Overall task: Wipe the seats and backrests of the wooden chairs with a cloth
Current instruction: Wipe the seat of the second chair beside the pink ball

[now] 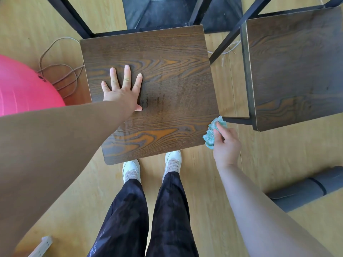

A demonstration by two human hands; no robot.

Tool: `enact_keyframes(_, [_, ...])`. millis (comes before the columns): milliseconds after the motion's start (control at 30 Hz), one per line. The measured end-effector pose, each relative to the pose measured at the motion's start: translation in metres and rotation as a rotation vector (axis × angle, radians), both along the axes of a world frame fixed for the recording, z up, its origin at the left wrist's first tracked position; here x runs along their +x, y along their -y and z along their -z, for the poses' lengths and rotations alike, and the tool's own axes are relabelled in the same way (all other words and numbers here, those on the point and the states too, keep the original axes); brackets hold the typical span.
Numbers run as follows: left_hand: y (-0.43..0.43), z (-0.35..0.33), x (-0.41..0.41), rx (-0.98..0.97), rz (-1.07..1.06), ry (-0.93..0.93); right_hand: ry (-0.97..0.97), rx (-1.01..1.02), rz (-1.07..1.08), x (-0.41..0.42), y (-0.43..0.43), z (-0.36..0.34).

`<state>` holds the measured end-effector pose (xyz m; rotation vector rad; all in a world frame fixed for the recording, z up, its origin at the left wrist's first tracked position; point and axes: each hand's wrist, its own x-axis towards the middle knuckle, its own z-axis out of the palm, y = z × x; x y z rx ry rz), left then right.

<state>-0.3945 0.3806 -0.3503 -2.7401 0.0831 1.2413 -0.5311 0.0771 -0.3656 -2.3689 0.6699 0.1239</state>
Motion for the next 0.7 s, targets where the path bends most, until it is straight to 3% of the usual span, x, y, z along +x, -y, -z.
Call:
enact_keyframes(367, [-0.009,0.003,-0.007,-0.104,-0.003,0.091,-0.031,0.157,0.013,-0.018,-0.054,-0.004])
enact_keyframes(533, [-0.031,0.012,-0.033,-0.203,0.106,0.253,-0.015,0.174,-0.096,-0.029,-0.098,-0.004])
enact_keyframes(700, [-0.062,0.022,-0.078,-0.350,0.053,0.411,-0.036,0.187,-0.295,-0.038,-0.149,-0.004])
